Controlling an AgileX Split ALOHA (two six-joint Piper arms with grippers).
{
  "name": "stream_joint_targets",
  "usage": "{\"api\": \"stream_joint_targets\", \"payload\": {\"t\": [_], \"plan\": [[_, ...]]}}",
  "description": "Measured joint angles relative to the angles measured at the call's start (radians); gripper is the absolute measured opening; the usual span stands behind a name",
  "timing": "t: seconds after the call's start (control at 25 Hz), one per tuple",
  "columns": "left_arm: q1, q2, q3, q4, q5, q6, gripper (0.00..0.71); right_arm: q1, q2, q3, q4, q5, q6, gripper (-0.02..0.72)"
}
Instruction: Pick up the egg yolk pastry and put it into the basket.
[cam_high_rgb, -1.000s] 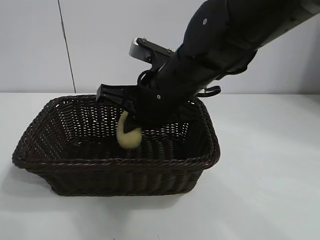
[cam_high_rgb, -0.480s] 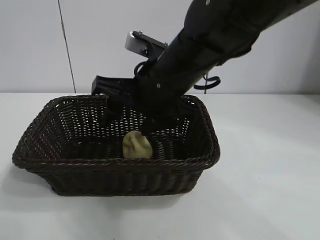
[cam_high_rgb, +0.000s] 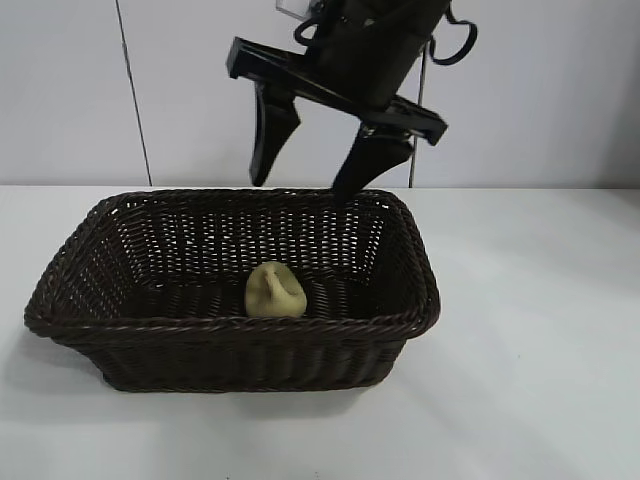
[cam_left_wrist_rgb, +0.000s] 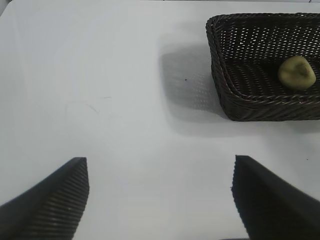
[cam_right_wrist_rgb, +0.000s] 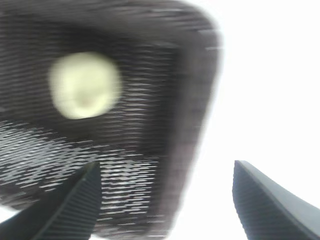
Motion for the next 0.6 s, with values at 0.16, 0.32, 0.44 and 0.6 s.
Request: {"api": "stream_joint_targets", "payload": {"t": [0.16, 0.32, 0.44, 0.6], "plan": [[0.0, 0.0, 0.0, 0.0, 0.0, 0.0, 0.571, -0.052, 0.0, -0.024, -0.097, 0.099, 0.034, 0.529], [0.0, 0.0, 0.0, 0.0, 0.0, 0.0, 0.571, -0.136, 0.0, -0.024, -0.17, 0.133, 0.042, 0.529], [0.0, 0.0, 0.0, 0.0, 0.0, 0.0, 0.571, -0.227, 0.0, -0.024, -0.221, 0.133, 0.042, 0.529], [0.0, 0.0, 0.0, 0.0, 0.0, 0.0, 0.571, -0.347, 0.0, -0.024, -0.27, 0.133, 0.018, 0.529]]}}
